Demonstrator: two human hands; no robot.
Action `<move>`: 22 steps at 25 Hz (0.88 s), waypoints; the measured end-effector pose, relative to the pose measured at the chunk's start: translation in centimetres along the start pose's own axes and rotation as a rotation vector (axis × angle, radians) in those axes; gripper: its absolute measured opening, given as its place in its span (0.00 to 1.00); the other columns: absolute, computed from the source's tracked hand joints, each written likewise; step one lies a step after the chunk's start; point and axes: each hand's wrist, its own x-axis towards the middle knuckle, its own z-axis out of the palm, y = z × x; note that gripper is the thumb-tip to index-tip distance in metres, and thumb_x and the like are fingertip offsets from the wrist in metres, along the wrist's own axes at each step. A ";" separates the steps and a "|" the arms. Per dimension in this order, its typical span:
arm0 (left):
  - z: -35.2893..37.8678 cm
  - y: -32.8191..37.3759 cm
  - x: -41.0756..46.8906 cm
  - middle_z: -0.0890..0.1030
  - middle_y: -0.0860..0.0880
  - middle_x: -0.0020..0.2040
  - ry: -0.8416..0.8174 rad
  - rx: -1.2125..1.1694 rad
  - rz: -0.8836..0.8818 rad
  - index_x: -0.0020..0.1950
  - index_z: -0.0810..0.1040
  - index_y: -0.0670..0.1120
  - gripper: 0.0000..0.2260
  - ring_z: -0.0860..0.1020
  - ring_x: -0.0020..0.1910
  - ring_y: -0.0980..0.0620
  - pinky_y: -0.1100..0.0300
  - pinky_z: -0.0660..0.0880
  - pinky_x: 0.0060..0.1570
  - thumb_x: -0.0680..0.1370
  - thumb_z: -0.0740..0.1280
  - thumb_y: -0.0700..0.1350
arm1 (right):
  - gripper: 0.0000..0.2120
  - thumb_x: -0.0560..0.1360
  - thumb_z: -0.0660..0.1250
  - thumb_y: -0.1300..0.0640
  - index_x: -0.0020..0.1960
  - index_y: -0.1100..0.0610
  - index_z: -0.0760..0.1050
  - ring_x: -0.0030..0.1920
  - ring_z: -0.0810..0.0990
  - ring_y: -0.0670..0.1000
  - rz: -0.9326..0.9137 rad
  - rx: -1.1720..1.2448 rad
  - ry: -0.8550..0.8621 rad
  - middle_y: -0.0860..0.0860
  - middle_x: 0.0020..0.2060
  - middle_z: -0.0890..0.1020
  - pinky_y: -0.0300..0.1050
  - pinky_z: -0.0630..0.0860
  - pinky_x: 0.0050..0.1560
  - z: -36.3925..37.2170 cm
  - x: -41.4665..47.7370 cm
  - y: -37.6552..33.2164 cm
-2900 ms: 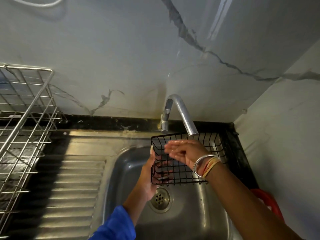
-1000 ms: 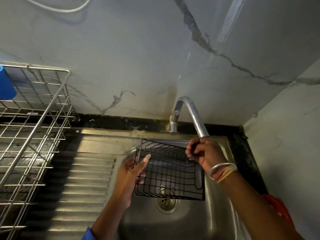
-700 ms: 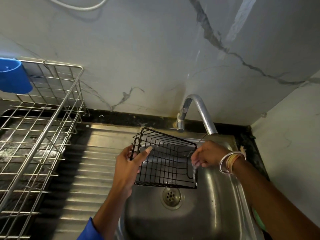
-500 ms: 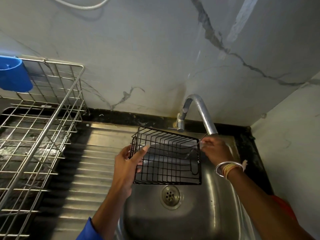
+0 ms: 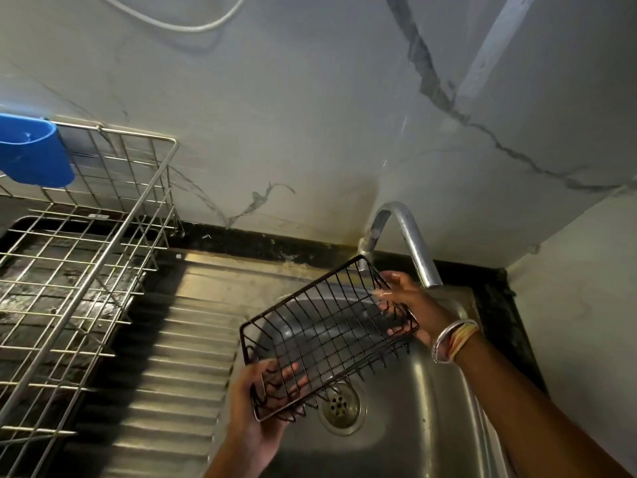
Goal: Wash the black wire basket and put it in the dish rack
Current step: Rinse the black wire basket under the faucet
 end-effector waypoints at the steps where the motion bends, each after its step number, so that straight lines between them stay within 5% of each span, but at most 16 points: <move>1: 0.1 -0.5 -0.6 0.83 0.33 0.53 -0.023 -0.043 -0.025 0.46 0.79 0.38 0.14 0.85 0.44 0.34 0.46 0.78 0.46 0.74 0.63 0.49 | 0.23 0.71 0.71 0.49 0.65 0.48 0.71 0.55 0.78 0.50 0.050 0.036 -0.002 0.48 0.60 0.77 0.52 0.72 0.59 0.1 0.2 -0.5; 4: 0.4 -1.1 -0.8 0.84 0.35 0.44 -0.056 -0.011 -0.097 0.37 0.81 0.37 0.18 0.85 0.38 0.38 0.43 0.76 0.53 0.80 0.58 0.43 | 0.17 0.74 0.67 0.46 0.62 0.43 0.74 0.51 0.83 0.58 0.110 -0.012 -0.024 0.50 0.59 0.79 0.55 0.79 0.52 -0.1 0.6 -1.0; 8: 0.2 -2.1 2.9 0.86 0.37 0.48 0.042 0.472 -0.174 0.57 0.79 0.36 0.09 0.84 0.42 0.42 0.51 0.78 0.44 0.82 0.62 0.39 | 0.13 0.73 0.69 0.44 0.57 0.43 0.77 0.48 0.82 0.54 0.032 -0.192 0.212 0.51 0.55 0.81 0.48 0.79 0.48 -0.3 0.0 -0.4; 12: 2.5 -3.4 3.9 0.79 0.46 0.65 0.048 0.850 -0.148 0.70 0.72 0.49 0.18 0.79 0.61 0.44 0.50 0.74 0.59 0.83 0.65 0.54 | 0.11 0.73 0.65 0.37 0.52 0.41 0.74 0.43 0.79 0.47 -0.057 -0.430 0.336 0.46 0.45 0.80 0.47 0.78 0.44 0.2 -1.7 0.1; 17: 3.8 -4.4 4.5 0.84 0.46 0.54 0.045 0.816 -0.122 0.62 0.79 0.46 0.18 0.80 0.48 0.49 0.56 0.72 0.46 0.82 0.64 0.58 | 0.23 0.77 0.55 0.33 0.41 0.49 0.78 0.36 0.77 0.47 -0.030 -0.547 0.466 0.47 0.35 0.78 0.41 0.69 0.36 -0.7 -3.1 -0.7; 22: 4.7 -4.2 4.0 0.79 0.48 0.63 0.110 0.708 -0.056 0.69 0.71 0.53 0.16 0.80 0.53 0.48 0.57 0.73 0.40 0.83 0.65 0.54 | 0.19 0.79 0.55 0.38 0.53 0.50 0.76 0.37 0.75 0.48 -0.026 -0.316 0.457 0.50 0.39 0.78 0.43 0.69 0.38 0.0 -3.0 0.5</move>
